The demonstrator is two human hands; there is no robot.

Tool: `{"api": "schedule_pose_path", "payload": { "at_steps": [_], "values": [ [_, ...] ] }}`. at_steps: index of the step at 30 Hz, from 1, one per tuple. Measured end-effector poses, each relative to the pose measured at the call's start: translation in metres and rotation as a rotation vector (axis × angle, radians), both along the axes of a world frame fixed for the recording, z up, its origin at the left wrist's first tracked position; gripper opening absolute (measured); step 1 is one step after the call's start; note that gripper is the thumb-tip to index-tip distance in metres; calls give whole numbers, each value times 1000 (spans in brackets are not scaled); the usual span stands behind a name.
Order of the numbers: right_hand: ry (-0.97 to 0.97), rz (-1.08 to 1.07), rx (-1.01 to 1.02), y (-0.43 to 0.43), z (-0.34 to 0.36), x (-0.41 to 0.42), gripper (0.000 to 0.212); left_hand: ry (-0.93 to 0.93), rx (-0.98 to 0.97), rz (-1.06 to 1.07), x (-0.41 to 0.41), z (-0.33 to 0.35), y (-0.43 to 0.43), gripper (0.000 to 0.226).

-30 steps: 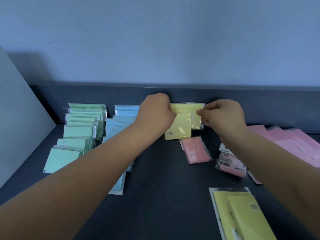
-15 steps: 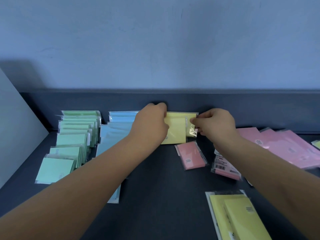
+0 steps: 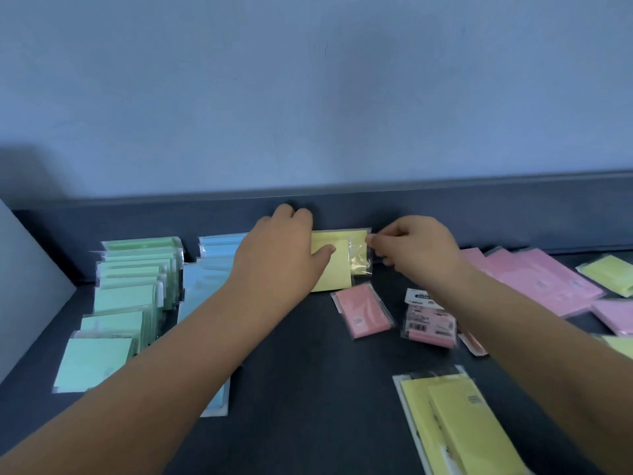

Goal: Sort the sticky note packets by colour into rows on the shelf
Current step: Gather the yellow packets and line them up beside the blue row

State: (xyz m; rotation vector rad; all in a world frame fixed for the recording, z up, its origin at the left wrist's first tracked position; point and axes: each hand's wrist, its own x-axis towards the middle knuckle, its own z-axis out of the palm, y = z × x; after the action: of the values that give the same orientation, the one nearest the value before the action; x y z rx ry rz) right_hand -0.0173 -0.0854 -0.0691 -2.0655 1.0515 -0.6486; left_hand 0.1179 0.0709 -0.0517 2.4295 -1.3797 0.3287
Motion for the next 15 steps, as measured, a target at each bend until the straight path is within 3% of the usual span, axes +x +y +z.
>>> {"api": "schedule_pose_path", "payload": {
  "at_steps": [4,8,12,15],
  "values": [
    [104,122,-87,14,21,-21,25,-98,124,-26,-1,7,12,50],
    [143,110,-142,29,27,-53,22,-48,181,-31,-2,4,24,54],
    [330,64,-351,45,27,-80,42,57,137,-82,-10,1,30,55],
    [327,42,-358,57,22,-99,49,68,116,-46,-22,-1,35,57]
  ]
}}
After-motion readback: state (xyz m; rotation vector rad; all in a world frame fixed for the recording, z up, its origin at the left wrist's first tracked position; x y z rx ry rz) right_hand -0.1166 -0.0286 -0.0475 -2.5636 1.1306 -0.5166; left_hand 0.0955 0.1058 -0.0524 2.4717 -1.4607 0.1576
